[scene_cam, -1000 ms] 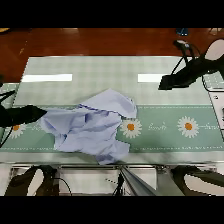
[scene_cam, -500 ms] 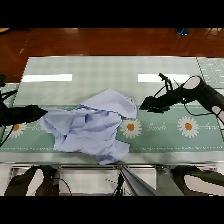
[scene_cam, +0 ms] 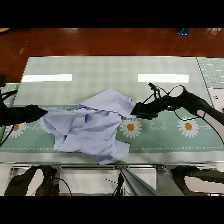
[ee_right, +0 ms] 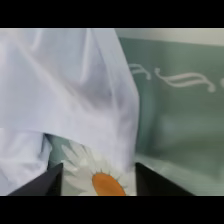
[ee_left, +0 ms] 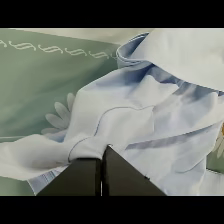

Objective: Fold the shirts.

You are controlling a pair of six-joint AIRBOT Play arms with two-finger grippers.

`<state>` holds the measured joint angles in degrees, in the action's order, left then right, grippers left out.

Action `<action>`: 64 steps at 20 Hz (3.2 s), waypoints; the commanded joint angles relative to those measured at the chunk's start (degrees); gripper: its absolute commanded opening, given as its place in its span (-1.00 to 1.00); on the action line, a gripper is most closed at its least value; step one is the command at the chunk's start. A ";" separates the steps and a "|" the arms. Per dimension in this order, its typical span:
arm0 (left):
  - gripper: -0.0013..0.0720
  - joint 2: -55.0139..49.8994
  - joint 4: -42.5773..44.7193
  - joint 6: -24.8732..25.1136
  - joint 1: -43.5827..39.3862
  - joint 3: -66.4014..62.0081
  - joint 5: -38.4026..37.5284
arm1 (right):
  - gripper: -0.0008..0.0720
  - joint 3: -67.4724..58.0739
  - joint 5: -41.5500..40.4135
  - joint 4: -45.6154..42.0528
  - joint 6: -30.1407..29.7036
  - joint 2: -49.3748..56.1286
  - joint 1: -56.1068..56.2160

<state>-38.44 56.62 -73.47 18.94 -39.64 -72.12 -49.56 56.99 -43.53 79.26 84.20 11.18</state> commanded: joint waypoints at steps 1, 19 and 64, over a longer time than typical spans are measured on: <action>-0.90 -0.04 0.00 1.05 -0.02 -0.02 1.66 | -0.19 0.17 -7.87 0.50 6.36 1.70 2.60; -0.91 0.39 -2.38 2.97 -0.02 -58.55 10.49 | -0.93 -39.50 -12.44 -23.78 7.89 -36.52 -13.33; -0.71 -57.53 -2.19 -4.26 -11.41 -50.40 -3.91 | -0.91 -51.74 13.86 -44.92 12.66 18.60 -11.47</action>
<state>-90.89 54.61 -74.85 8.73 -90.06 -74.87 -101.30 69.43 -89.58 91.20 99.35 -0.32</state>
